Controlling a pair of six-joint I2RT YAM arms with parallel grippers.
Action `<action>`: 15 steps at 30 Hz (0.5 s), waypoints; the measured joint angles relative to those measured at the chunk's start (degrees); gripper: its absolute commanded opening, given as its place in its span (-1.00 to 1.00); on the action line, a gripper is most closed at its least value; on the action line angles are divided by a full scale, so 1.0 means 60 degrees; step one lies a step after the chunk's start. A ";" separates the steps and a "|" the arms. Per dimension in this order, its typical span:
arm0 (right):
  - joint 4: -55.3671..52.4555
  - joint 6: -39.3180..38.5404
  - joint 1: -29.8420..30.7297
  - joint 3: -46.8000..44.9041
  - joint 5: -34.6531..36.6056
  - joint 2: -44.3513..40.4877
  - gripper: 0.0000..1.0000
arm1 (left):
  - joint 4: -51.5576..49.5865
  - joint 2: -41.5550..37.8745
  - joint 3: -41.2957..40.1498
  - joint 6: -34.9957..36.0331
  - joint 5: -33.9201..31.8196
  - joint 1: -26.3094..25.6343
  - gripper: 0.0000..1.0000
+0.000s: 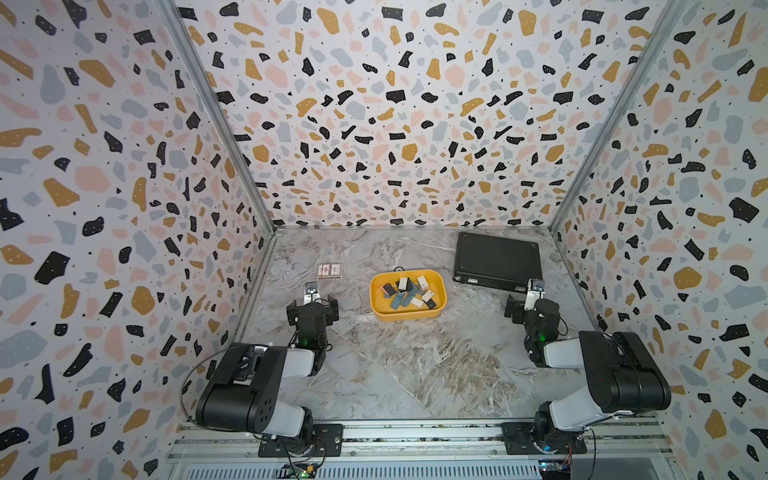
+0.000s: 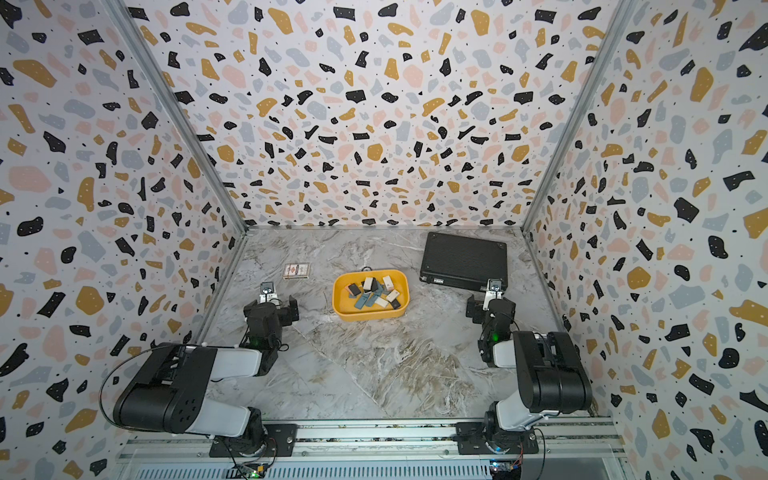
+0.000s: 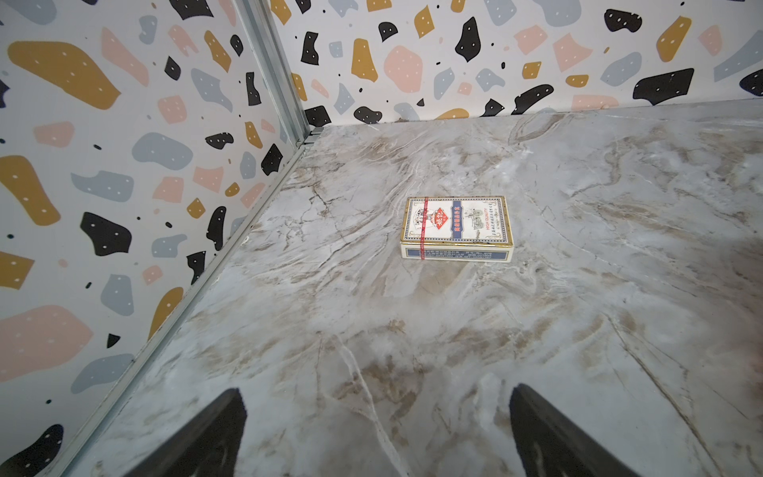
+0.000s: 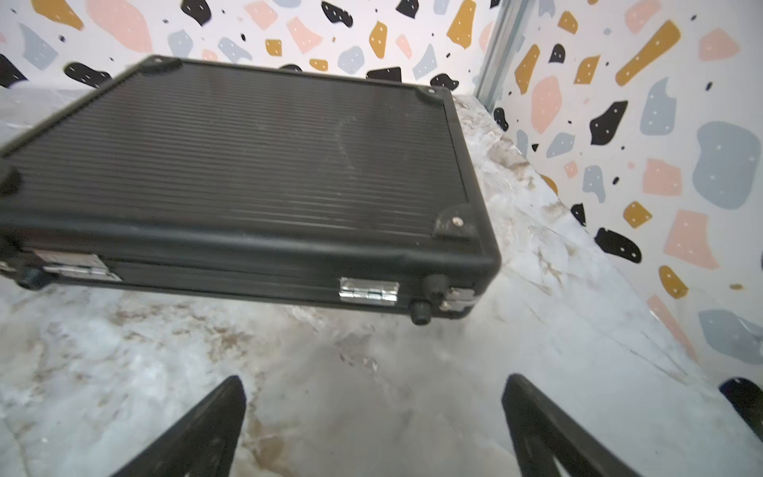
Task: Put the eraser in the storage box
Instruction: Reset both arms
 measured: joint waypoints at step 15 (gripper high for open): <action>-0.0033 0.0197 -0.0029 -0.0208 0.0503 -0.0004 0.99 | 0.0000 0.0000 0.0000 0.0000 0.0000 0.0000 0.99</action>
